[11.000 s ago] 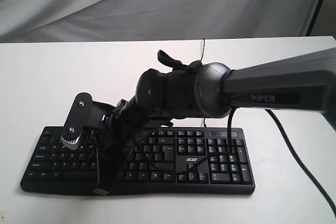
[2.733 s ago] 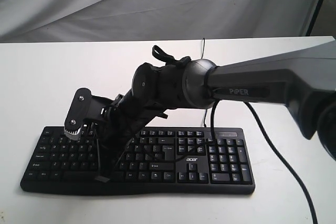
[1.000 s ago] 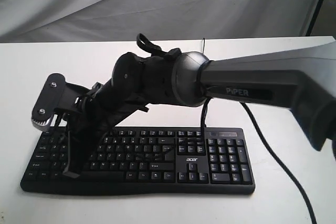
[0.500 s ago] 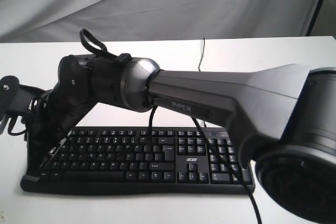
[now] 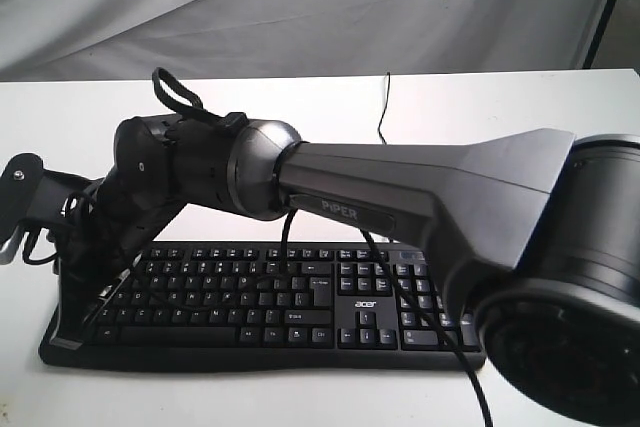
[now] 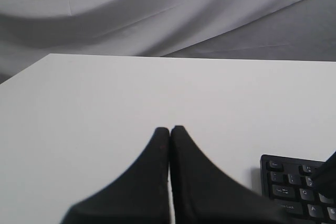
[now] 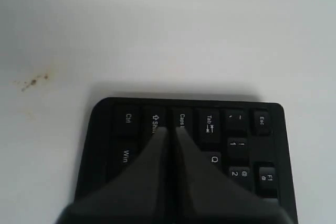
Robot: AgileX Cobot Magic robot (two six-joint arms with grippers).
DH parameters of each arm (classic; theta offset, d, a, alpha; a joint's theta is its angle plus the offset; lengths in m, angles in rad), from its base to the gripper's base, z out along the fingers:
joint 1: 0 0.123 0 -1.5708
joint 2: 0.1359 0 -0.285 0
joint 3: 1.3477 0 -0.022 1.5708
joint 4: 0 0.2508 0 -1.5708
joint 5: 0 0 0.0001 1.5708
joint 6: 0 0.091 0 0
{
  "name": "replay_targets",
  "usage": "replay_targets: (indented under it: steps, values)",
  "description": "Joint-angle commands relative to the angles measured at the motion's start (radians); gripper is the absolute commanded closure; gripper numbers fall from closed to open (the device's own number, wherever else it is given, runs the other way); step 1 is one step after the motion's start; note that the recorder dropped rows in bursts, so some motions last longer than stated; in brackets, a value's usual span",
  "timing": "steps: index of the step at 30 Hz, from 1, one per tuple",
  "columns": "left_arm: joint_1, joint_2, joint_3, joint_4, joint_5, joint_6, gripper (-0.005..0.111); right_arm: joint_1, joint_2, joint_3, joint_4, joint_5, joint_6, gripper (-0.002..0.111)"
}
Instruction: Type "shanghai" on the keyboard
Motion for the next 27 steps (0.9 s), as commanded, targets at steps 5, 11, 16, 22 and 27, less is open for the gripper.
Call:
replay_targets:
  steps: [5, 11, 16, 22, 27]
  values:
    - [0.002, -0.005, 0.005, -0.001, -0.011, -0.002, 0.106, -0.001, -0.004, -0.008, -0.025, 0.002, 0.005, 0.108]
    - [0.002, -0.005, 0.005, -0.001, -0.011, -0.002, 0.106, -0.001, -0.004, -0.008, -0.027, 0.002, 0.005, 0.108]
    - [0.002, -0.005, 0.005, -0.001, -0.011, -0.002, 0.106, -0.001, -0.004, -0.008, -0.025, -0.002, 0.005, 0.108]
    - [0.002, -0.005, 0.005, -0.001, -0.011, -0.002, 0.106, -0.001, 0.029, -0.008, -0.016, -0.02, 0.005, 0.108]
    - [0.002, -0.005, 0.005, -0.001, -0.011, -0.002, 0.106, -0.001, 0.031, -0.008, -0.013, -0.033, 0.001, 0.108]
